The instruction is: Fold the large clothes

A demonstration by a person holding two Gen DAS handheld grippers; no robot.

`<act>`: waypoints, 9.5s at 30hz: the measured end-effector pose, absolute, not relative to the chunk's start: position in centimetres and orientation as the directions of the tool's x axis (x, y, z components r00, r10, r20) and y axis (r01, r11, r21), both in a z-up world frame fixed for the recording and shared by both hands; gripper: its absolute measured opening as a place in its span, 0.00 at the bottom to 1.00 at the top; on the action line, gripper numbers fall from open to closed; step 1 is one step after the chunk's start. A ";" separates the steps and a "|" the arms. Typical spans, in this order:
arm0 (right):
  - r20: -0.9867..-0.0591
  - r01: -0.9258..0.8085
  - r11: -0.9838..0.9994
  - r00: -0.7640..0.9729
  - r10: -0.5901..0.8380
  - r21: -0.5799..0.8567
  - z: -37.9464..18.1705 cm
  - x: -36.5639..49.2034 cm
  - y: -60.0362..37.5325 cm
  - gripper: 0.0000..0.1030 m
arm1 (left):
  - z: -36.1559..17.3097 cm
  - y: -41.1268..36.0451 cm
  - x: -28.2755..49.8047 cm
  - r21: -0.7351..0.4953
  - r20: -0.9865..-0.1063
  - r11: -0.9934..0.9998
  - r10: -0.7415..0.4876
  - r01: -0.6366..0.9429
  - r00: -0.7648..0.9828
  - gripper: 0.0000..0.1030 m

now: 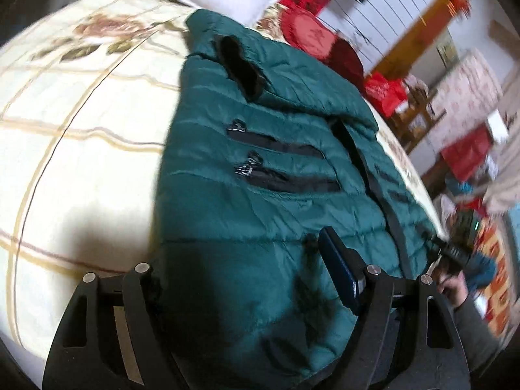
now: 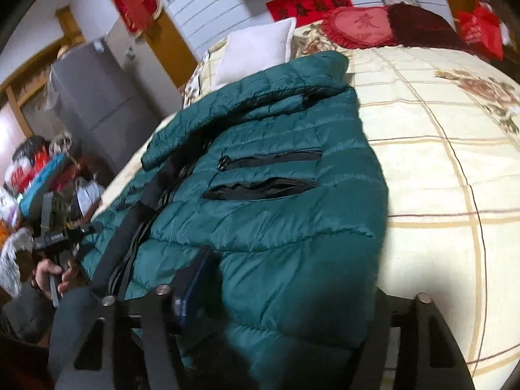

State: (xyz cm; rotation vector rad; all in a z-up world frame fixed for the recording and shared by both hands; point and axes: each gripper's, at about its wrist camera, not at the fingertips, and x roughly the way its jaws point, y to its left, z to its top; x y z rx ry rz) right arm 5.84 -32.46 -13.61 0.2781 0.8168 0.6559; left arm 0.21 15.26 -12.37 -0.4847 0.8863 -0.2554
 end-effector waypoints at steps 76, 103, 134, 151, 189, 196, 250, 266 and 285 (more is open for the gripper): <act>-0.372 -0.274 0.723 0.711 0.596 0.635 -3.8 1.2 -37.4 0.14 | -3.2 14.9 -1.1 -0.273 -0.677 0.949 -0.073 -0.158 0.732 0.14; -0.377 -0.317 0.790 0.745 0.550 0.525 -1.2 -2.1 -36.7 0.14 | -0.6 15.7 -7.4 -0.380 -0.526 0.924 -0.166 -0.055 0.834 0.14; -0.534 -0.117 0.860 0.739 0.410 0.497 -5.0 21.5 -31.5 0.14 | -3.8 16.2 20.8 -0.192 -0.699 0.959 0.015 -0.208 0.715 0.15; -0.664 -0.061 0.884 0.637 0.392 0.464 -8.8 28.1 -29.7 0.22 | -7.3 17.0 24.5 -0.212 -0.761 0.956 -0.030 -0.204 0.648 0.21; -0.733 -0.237 0.950 0.606 0.309 0.205 -5.4 29.8 -22.5 0.78 | -7.8 12.2 29.0 0.117 -0.817 0.989 0.145 -0.085 0.558 1.00; -0.817 -0.224 0.952 0.496 0.296 0.209 -9.6 33.7 -23.1 0.92 | -10.2 14.0 30.1 -0.016 -0.833 0.992 0.056 -0.125 0.550 1.00; -0.551 -0.153 0.655 0.421 0.721 0.740 -12.4 24.9 -32.7 1.00 | -11.1 23.0 24.3 -0.514 -0.770 0.858 -0.450 -0.022 0.452 1.00; -0.541 -0.312 0.635 0.341 0.769 0.707 -12.4 27.8 -28.4 0.95 | -10.4 19.5 23.3 -0.480 -0.711 0.869 -0.467 0.122 0.525 0.64; -0.557 -0.509 0.753 0.511 0.655 0.418 -1.5 22.5 -29.2 0.39 | -0.8 13.9 14.6 -0.371 -0.602 0.913 -0.376 0.170 0.705 0.29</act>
